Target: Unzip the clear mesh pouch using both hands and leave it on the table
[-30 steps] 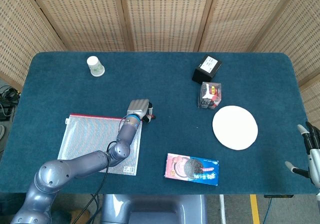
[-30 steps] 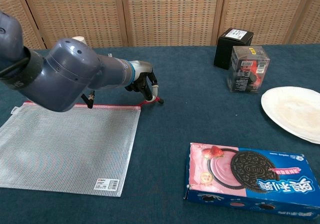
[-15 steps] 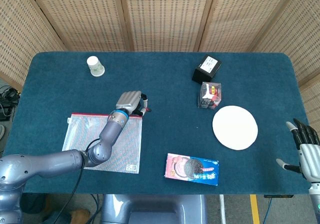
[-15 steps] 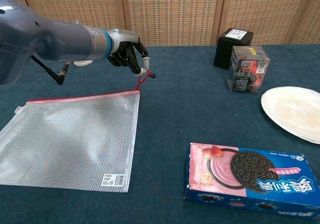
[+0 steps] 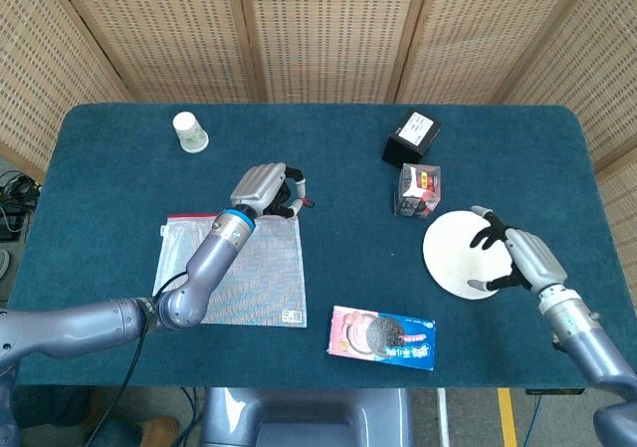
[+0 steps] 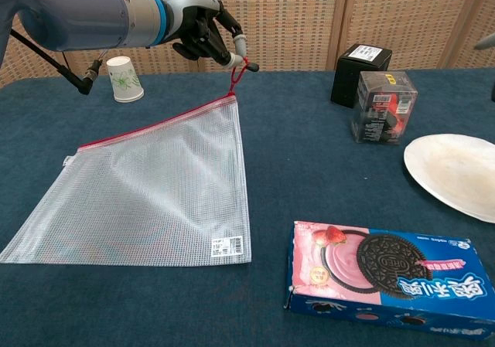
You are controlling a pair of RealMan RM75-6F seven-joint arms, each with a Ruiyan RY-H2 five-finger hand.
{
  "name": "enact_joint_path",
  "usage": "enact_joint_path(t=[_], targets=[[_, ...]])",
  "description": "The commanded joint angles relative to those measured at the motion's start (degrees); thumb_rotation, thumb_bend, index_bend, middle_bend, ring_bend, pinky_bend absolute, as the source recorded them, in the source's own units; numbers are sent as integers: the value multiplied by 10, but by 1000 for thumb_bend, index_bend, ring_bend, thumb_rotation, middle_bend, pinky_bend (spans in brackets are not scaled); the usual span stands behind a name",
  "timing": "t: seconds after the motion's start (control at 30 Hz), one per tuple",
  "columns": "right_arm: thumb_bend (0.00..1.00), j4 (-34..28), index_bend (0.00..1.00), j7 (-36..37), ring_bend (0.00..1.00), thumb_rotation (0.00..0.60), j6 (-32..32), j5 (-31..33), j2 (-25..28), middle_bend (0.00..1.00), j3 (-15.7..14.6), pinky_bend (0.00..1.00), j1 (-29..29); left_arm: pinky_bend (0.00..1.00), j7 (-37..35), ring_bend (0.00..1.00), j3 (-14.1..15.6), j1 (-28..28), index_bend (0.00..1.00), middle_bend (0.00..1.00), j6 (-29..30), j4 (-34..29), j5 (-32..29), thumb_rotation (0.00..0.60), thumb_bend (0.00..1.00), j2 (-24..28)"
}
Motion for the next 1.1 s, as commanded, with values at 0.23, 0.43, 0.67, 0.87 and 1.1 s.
enact_joint_path(t=[0.23,0.43,0.67,0.87,1.1], targets=[[0,50,198,61,751,600,-169,134,-89,778,49,857,152,1000,-54,949,-13,-1,693,992,-2,-6,30,600,485,-1],[0,100,329,23,789,600,-194,218,-149,821,46,921,213,1000,-75,949,-11,-1,693,993,-4,-6,40,600,486,0],[35,127,417,-17,807,600,-197,332,-196,853,36,931,275,1000,-109,949,-13,0,693,993,-17,-2,56,600,485,1],[64,157,423,-59,807,600,-166,445,-239,854,15,931,326,1000,-133,949,-13,0,693,993,-19,-1,65,600,485,-1],[113,157,425,-92,807,600,-143,535,-254,854,15,931,360,1000,-151,949,-8,-2,693,993,-20,10,74,600,484,-7]])
